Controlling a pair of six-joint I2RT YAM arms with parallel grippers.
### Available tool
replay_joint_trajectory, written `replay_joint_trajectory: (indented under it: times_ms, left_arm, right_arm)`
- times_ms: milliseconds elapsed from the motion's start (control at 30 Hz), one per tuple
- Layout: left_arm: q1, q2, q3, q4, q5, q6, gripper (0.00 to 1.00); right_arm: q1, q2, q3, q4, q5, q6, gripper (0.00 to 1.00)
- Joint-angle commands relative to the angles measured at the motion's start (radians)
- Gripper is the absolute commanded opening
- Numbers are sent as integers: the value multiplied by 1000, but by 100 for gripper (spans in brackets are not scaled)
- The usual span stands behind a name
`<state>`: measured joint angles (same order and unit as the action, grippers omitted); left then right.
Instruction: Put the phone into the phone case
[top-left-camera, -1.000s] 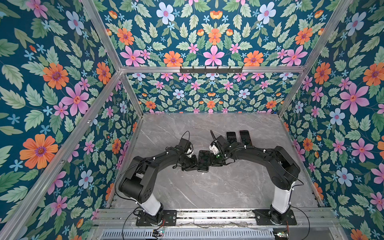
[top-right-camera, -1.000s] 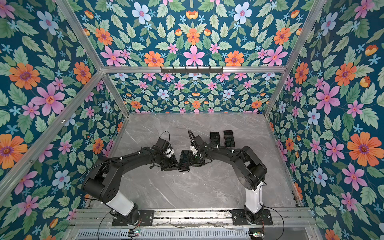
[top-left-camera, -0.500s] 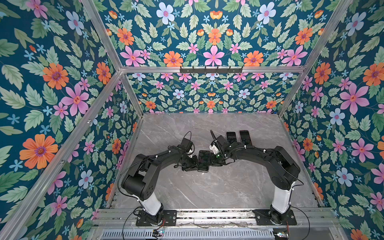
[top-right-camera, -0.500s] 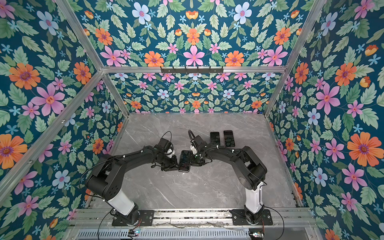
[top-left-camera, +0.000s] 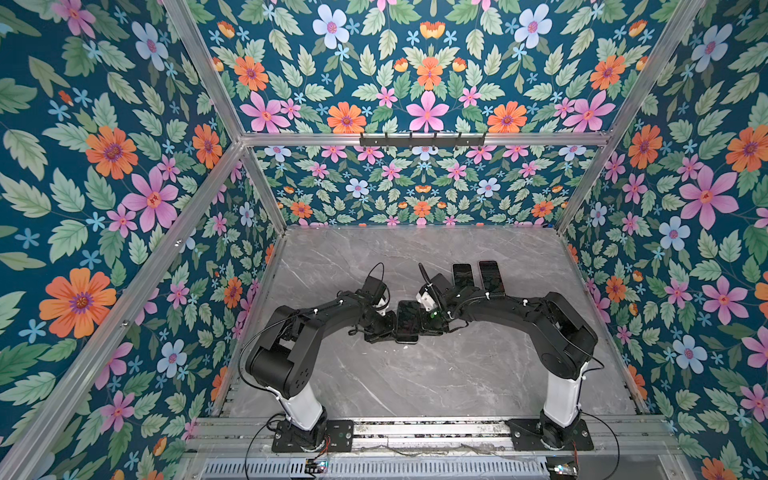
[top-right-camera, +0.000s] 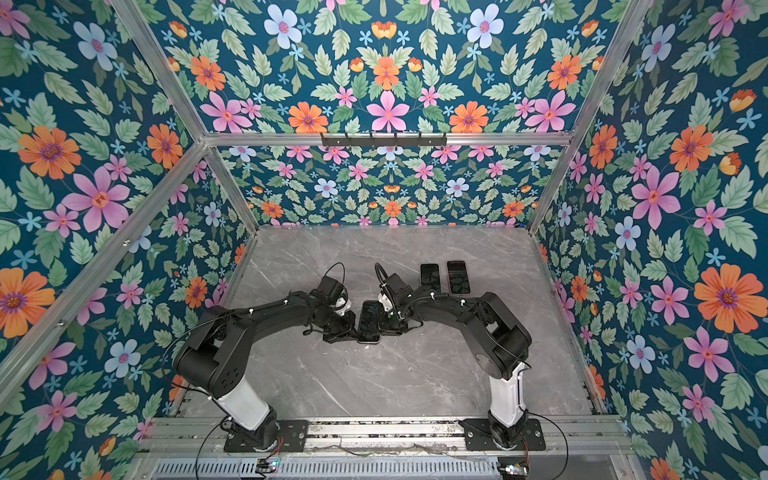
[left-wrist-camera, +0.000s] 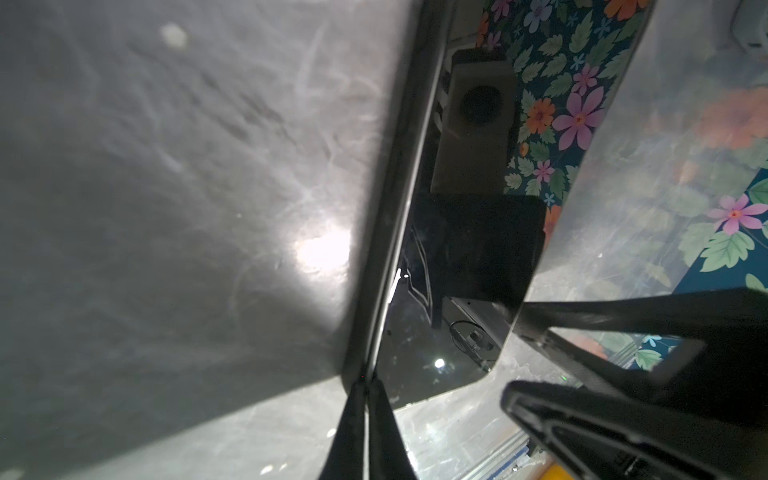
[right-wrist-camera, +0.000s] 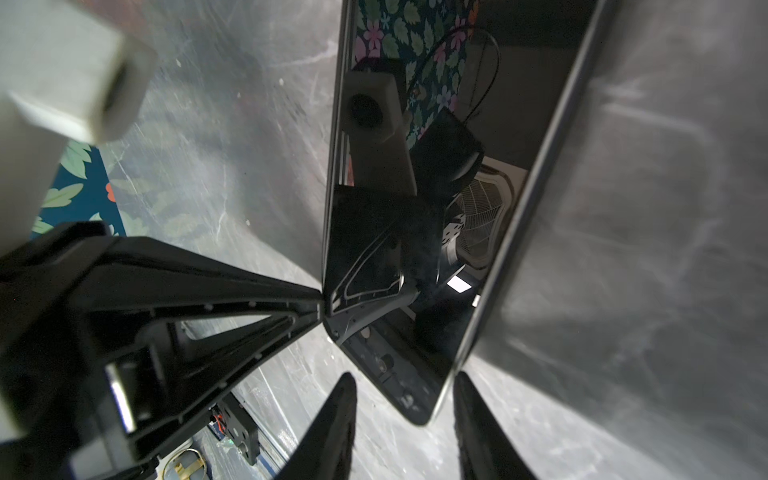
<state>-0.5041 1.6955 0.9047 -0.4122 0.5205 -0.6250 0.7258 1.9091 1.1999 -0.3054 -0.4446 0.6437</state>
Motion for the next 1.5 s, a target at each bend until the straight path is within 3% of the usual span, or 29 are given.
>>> replay_joint_trajectory:
  times_ms: [0, 267, 467, 633, 800, 1200, 1467]
  left_arm:
    - [-2, 20, -13, -13, -41, 8, 7]
    - [-2, 7, -17, -23, -61, 10, 8]
    - [-2, -45, 33, -69, -125, 22, 26]
    - [-1, -31, 17, -18, -103, 15, 33]
    - [-1, -16, -4, 20, -78, 11, 32]
    - [1, -7, -44, 48, -73, 11, 19]
    - [1, -13, -52, 66, -57, 1, 21]
  right_arm:
    - [9, 10, 8, 19, -19, 8, 40]
    - [24, 10, 13, 8, -3, 5, 39]
    - [24, -43, 3, -44, 58, 0, 38]
    - [24, -62, -20, -44, 57, 24, 37]
    - [26, -73, -43, -10, 38, 57, 36]
    - [45, -39, -31, 18, 12, 79, 31]
    - [50, -24, -24, 15, 11, 80, 25]
